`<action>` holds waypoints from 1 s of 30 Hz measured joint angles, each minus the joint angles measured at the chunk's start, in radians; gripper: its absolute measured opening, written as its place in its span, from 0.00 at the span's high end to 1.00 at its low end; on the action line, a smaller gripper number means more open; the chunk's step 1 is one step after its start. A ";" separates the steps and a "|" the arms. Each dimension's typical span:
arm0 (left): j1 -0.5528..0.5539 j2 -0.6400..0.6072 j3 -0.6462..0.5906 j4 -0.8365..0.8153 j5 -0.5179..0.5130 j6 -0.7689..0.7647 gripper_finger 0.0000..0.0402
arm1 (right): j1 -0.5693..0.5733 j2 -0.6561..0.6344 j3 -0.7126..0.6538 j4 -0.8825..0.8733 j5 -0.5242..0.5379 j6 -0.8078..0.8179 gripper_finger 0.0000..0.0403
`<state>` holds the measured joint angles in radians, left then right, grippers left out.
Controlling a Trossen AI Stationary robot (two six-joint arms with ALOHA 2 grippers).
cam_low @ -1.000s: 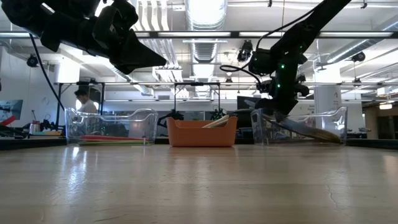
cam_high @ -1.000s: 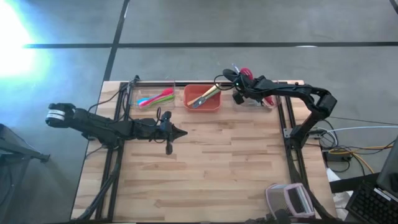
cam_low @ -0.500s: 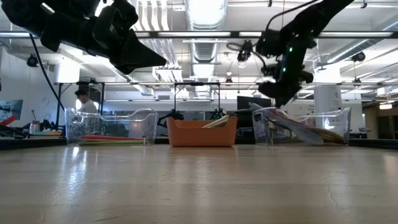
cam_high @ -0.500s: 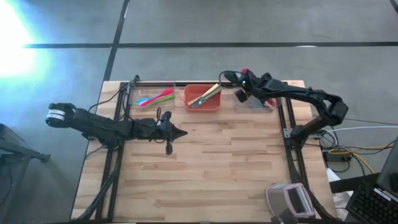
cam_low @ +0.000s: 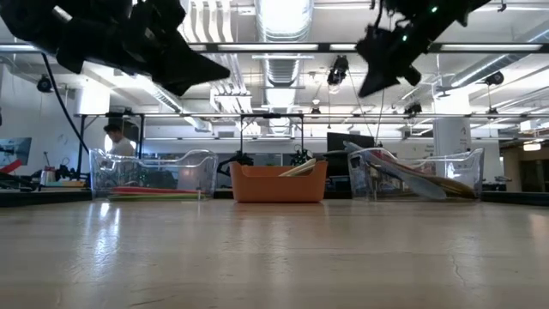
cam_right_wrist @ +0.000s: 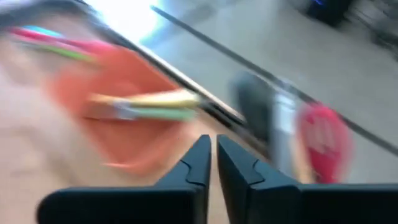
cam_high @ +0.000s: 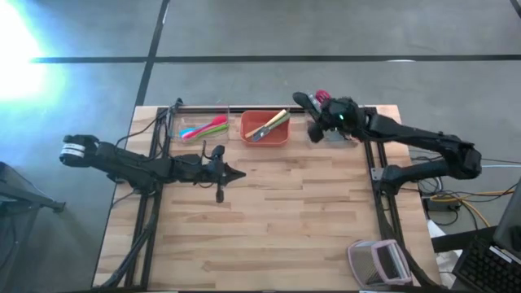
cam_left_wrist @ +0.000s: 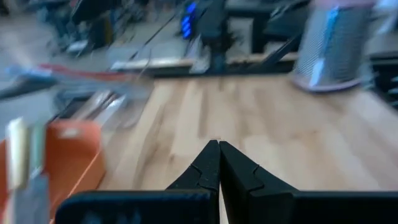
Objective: Pick & Place Kitchen Items
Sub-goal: Return to Home Position
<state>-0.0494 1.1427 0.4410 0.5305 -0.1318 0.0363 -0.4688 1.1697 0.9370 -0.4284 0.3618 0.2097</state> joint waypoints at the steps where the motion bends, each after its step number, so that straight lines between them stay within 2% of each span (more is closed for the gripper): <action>1: 0.000 -0.001 -0.012 0.038 0.026 0.010 0.98 | 0.033 -0.024 -0.024 0.050 -0.020 -0.010 0.96; 4: 0.000 -0.003 -0.064 0.178 0.112 0.026 0.98 | 0.136 -0.088 -0.106 0.186 -0.088 -0.022 0.98; 7: 0.000 -0.025 -0.122 0.283 0.153 0.031 0.98 | 0.235 -0.146 -0.186 0.322 -0.212 -0.036 0.98; 11: 0.011 -0.094 -0.179 0.281 0.153 0.051 0.98 | 0.343 -0.207 -0.278 0.448 -0.355 -0.116 0.98; 13: 0.026 -0.152 -0.202 0.215 0.154 0.068 0.98 | 0.372 -0.243 -0.319 0.463 -0.400 -0.139 0.98; 18: 0.087 -0.388 -0.236 -0.133 0.153 0.038 0.98 | 0.391 -0.379 -0.433 0.458 -0.426 -0.127 0.98; 23: 0.116 -0.691 -0.259 -0.365 0.153 0.039 0.98 | 0.393 -0.622 -0.549 0.459 -0.445 -0.135 0.98; 26: 0.116 -0.854 -0.285 -0.423 0.169 0.045 0.98 | 0.393 -0.786 -0.626 0.471 -0.449 -0.163 0.98; 30: 0.117 -0.999 -0.330 -0.474 0.187 0.050 0.99 | 0.393 -0.938 -0.732 0.467 -0.476 -0.158 0.98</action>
<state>0.0673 0.1440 0.1111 0.0560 0.0547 0.0859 -0.0761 0.2316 0.2053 0.0391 -0.1142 0.0513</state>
